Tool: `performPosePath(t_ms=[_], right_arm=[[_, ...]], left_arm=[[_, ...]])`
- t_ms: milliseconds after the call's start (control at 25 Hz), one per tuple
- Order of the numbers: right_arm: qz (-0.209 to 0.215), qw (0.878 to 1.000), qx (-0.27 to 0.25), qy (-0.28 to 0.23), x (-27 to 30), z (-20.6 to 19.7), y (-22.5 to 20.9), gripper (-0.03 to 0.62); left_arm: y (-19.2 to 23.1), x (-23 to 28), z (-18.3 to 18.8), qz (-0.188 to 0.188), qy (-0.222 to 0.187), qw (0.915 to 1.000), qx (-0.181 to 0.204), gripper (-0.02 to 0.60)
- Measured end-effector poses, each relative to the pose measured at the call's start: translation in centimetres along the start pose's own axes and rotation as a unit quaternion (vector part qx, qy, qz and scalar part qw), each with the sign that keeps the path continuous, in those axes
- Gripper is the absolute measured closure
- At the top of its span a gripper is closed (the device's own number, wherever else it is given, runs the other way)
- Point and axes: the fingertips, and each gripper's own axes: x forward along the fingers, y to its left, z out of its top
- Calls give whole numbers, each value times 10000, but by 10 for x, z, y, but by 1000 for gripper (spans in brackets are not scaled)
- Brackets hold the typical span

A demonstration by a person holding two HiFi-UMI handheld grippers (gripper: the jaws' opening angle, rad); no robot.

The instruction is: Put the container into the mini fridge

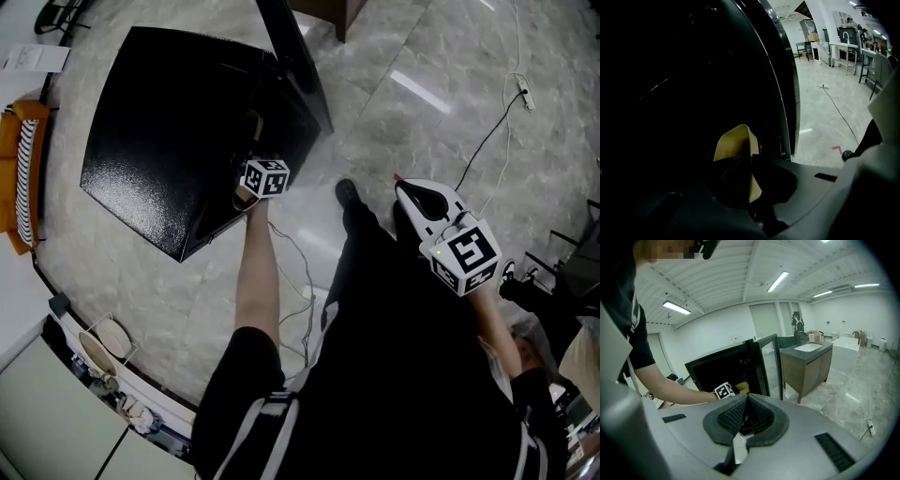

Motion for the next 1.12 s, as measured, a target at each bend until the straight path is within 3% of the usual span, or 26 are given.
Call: performPosePath(t_ms=[680, 1120], right_arm=[[-235, 9997, 87, 12, -5, -3, -13, 576], [-173, 9997, 112, -99, -9, 0, -16, 576]], left_arm=[[10, 20, -15, 34, 341, 9994, -86, 538], [12, 7, -8, 93, 250, 9996, -43, 538]])
